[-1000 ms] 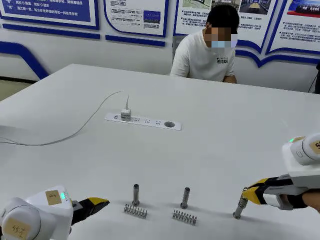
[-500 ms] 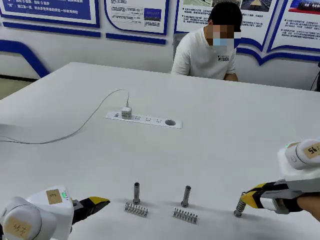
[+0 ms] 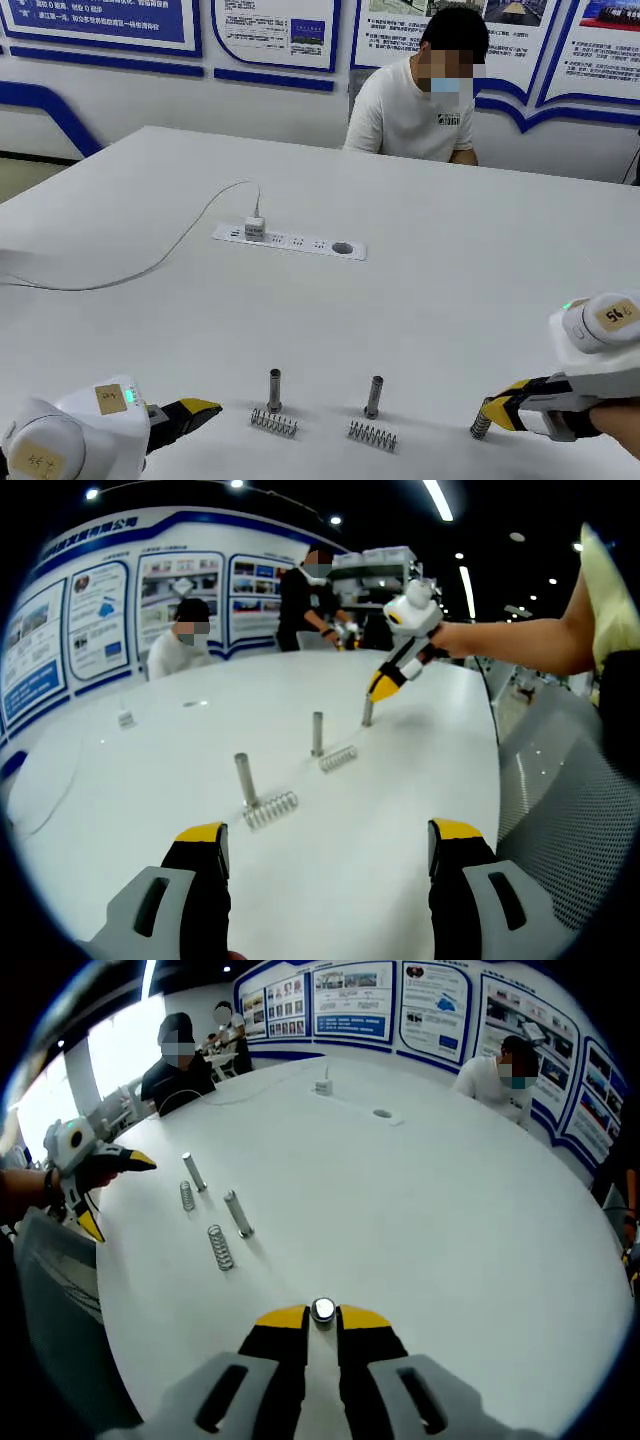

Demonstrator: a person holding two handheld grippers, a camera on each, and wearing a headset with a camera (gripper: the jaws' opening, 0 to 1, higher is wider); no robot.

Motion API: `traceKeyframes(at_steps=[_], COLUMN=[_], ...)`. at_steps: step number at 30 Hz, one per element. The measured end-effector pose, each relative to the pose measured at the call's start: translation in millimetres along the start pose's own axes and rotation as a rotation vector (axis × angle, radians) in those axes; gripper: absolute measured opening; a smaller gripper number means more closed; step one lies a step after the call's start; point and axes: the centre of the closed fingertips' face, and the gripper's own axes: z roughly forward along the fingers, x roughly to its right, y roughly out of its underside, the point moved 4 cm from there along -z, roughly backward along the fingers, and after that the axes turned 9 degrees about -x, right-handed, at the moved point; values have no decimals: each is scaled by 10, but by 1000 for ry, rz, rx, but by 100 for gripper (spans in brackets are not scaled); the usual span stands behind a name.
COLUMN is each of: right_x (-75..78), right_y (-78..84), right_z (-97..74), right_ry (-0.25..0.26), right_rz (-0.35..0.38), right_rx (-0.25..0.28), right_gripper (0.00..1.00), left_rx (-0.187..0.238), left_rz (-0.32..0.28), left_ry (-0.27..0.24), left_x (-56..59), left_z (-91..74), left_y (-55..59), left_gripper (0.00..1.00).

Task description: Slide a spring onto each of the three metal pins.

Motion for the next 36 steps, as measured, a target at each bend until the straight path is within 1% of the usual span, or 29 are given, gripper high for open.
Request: traceKeyframes(at_steps=[8, 11, 21, 29, 33, 36], right_x=[-3, 0, -17, -173, -273, -370], right_y=[13, 29, 156, 274, 282, 264], right_z=[14, 15, 8, 42, 70, 98], right_ry=[6, 11, 13, -8, -25, -42], right_rz=[-11, -11, 5, 7, -4, -28], right_rx=[-4, -4, -13, -25, -29, -33], right_gripper=[13, 15, 16, 16, 16, 16], left_rx=[1, 3, 5, 7, 8, 10], left_rz=[0, 1, 5, 6, 7, 6], left_ry=[0, 0, 3, 2, 1, 1], left_x=[2, 7, 21, 18, 16, 16], left_z=[-7, -9, -4, 0, 0, 2], left_y=[0, -3, -9, -12, -14, -21], left_gripper=[83, 83, 83, 83, 83, 83])
